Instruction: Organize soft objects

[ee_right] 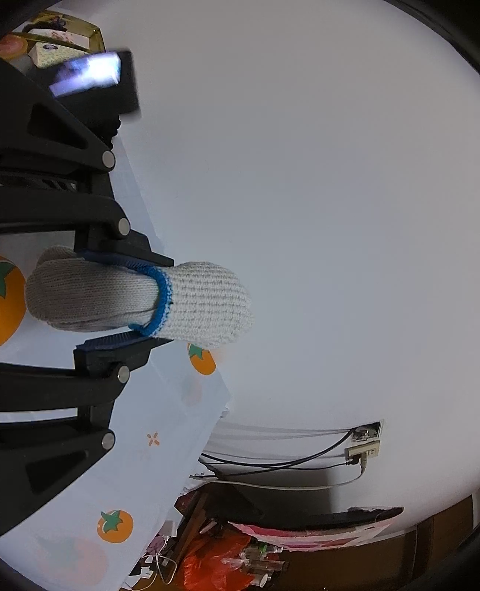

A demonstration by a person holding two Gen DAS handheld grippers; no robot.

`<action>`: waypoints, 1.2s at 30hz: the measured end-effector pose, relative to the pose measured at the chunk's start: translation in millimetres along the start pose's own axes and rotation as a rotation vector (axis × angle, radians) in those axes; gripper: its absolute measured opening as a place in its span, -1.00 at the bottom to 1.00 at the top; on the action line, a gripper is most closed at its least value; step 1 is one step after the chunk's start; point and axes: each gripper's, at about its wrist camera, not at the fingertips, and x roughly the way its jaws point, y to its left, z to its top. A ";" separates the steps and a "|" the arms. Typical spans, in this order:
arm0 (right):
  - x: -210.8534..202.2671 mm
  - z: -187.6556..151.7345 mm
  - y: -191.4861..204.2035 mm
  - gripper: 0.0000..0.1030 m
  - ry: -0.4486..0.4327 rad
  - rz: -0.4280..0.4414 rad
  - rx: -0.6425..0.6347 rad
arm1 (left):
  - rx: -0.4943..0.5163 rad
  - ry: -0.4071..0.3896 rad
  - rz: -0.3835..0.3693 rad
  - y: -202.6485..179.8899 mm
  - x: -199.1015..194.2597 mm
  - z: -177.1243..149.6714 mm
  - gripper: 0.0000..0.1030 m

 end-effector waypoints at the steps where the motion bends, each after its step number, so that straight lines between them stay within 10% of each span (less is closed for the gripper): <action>1: -1.0 -0.8 0.7 -0.35 -0.002 0.001 0.003 | -0.010 -0.032 -0.051 3.4 -13.3 -5.3 -0.43; 7: -4.9 -6.0 6.4 -0.35 -0.020 0.022 0.006 | -0.008 -0.153 -0.170 13.5 -69.2 -22.1 -0.43; 24: -30.4 -45.1 64.6 -0.34 -0.061 0.151 -0.130 | 0.098 -0.250 0.098 34.3 -131.5 -65.0 -0.42; 36: -47.2 -69.1 82.3 -0.34 -0.063 0.151 -0.168 | 0.103 -0.287 0.115 53.8 -162.2 -77.0 -0.42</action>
